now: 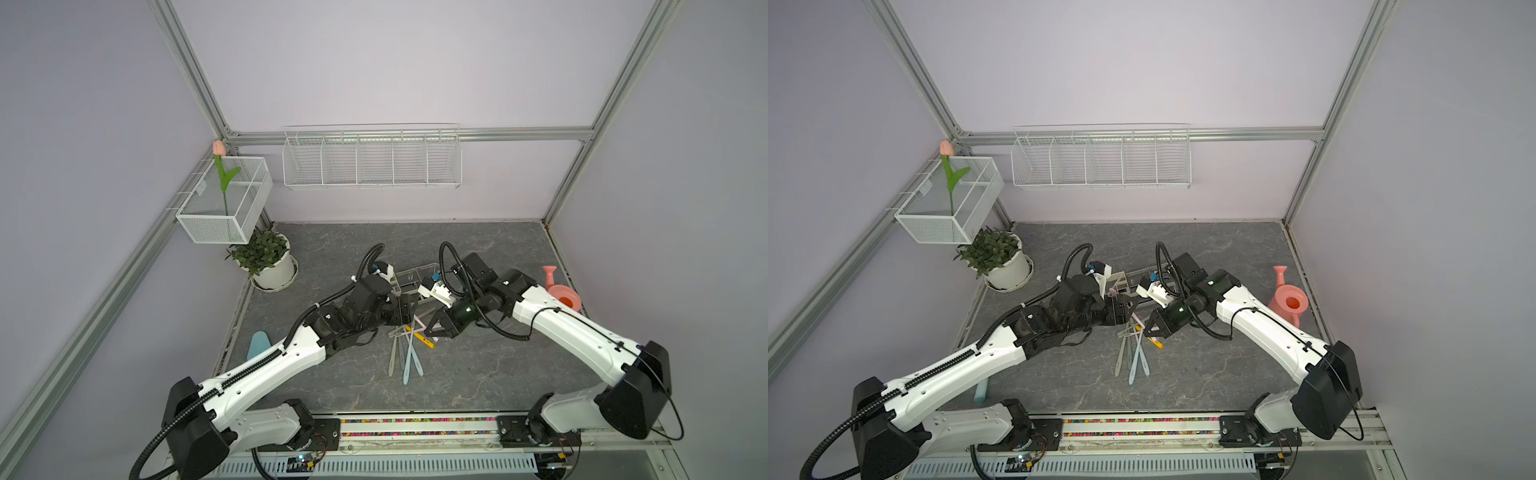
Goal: Place the toothbrush into the toothbrush holder
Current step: Pick up the toothbrush from the center of the board.
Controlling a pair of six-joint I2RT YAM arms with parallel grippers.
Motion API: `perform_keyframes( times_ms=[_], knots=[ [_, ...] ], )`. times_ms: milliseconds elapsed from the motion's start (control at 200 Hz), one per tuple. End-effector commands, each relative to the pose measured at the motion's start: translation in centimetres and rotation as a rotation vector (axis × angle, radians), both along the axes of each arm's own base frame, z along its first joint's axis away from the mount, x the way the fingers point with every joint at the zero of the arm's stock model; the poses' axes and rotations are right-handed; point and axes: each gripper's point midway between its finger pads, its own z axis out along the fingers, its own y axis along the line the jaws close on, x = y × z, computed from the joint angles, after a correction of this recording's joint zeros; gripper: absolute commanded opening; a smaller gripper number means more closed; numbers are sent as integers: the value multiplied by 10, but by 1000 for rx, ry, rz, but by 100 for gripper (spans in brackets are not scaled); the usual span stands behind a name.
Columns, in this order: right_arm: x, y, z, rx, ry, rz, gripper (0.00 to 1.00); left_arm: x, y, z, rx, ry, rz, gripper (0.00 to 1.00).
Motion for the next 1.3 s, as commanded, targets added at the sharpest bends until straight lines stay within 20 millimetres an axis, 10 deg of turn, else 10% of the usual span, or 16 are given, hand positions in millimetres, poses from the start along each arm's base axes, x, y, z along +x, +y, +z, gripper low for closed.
perform_keyframes(
  times_ms=[0, 250, 495, 800, 1115, 1294],
  knots=[
    [-8, 4, 9, 53, 1, 26, 7, 13, 2, -1, -21, 31, 53, 50],
    [-6, 3, 3, 34, -10, 23, 7, 22, 6, -2, 18, 20, 84, 0],
    [-3, 3, 5, 41, -35, 12, 8, 24, 12, -2, 62, -21, 79, 0],
    [5, -8, 9, 25, -114, -47, 50, 27, 25, 5, 118, -66, 97, 0],
    [59, -55, 8, -143, -878, -231, 52, 38, 31, 2, 8, 123, 2, 0],
    [83, -50, 20, -188, -1175, -276, 51, 41, 16, 3, -117, 208, -76, 0]
  ],
)
